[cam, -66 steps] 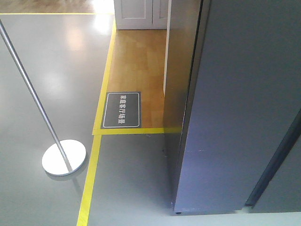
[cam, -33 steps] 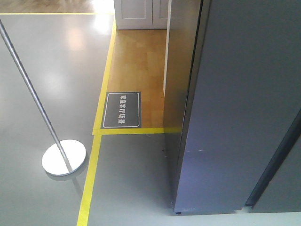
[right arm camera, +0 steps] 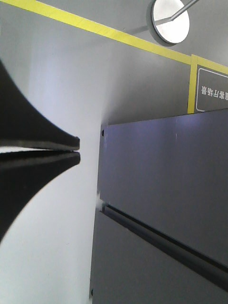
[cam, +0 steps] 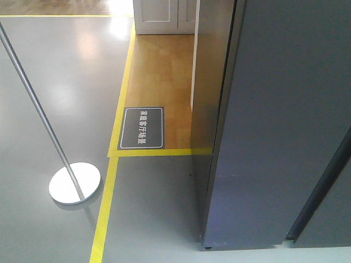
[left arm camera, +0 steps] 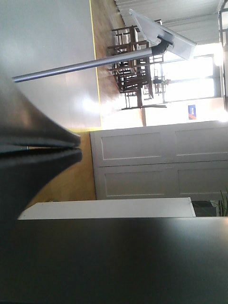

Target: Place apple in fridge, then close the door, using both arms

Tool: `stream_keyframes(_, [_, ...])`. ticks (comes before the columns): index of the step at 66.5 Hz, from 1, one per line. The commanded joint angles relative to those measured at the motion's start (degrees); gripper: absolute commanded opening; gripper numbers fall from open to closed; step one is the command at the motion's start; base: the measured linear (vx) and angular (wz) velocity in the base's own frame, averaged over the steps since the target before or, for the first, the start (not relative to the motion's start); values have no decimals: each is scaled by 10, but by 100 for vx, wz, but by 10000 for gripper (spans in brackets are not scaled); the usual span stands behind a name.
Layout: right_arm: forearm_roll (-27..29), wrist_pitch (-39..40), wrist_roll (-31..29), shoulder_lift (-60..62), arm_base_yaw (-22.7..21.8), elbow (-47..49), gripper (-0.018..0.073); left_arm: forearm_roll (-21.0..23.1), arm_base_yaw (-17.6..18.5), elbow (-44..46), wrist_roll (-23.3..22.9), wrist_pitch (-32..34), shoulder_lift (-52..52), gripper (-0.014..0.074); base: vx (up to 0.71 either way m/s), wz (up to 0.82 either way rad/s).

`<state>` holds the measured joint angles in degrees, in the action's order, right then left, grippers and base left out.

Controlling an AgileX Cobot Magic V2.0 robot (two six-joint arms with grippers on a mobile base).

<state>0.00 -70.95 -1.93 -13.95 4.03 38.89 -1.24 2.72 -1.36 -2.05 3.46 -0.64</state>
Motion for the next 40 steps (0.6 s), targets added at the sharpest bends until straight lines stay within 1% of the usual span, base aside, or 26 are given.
stream_keyframes(1, [-5, 30, -1, -9, 0, 14, -3, 5, 0, -7, -1, 37, -9, -6, 0, 0])
stream_keyframes(34, [-5, 30, -1, -9, 0, 14, -3, 5, 0, -7, -1, 37, -9, -6, 0, 0])
stream_keyframes(40, [-12, 46, -4, -4, 0, 14, -3, 5, 0, -7, -1, 37, -9, -6, 0, 0])
